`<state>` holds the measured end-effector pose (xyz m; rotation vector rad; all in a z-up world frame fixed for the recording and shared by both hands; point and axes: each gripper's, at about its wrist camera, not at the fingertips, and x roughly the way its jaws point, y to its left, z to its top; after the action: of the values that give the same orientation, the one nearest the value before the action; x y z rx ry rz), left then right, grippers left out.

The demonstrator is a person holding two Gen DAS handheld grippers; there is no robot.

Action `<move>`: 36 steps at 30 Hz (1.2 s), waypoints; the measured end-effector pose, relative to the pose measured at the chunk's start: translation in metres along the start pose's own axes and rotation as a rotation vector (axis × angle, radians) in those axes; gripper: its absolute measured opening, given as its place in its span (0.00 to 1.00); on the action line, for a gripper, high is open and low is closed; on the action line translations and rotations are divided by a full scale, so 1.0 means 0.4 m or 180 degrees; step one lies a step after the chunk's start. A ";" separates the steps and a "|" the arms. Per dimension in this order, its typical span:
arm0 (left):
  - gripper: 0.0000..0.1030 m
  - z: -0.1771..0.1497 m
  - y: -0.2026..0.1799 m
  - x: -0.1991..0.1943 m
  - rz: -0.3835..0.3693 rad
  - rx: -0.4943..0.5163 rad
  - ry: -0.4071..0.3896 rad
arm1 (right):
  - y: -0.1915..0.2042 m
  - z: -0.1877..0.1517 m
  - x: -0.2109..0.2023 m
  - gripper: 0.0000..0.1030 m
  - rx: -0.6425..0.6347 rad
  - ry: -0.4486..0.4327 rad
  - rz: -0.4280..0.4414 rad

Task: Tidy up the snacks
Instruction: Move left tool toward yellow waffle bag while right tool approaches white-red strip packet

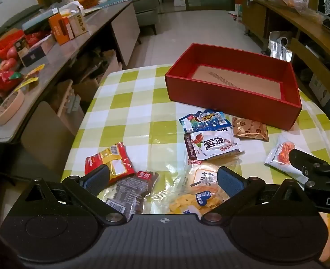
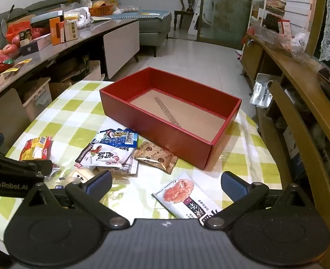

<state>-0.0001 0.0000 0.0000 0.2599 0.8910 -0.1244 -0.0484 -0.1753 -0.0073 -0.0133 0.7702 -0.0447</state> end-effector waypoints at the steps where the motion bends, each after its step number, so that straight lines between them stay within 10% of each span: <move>1: 1.00 0.000 0.000 0.000 0.0017 0.0015 0.0005 | 0.000 0.000 -0.001 1.00 0.0002 -0.0002 -0.0002; 36: 1.00 -0.020 -0.015 0.029 0.0094 0.0119 0.0217 | 0.009 -0.003 0.005 1.00 -0.0074 0.0091 -0.0021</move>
<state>-0.0002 -0.0034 -0.0146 0.3135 0.9528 -0.1055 -0.0479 -0.1716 -0.0097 -0.0372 0.7992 -0.0422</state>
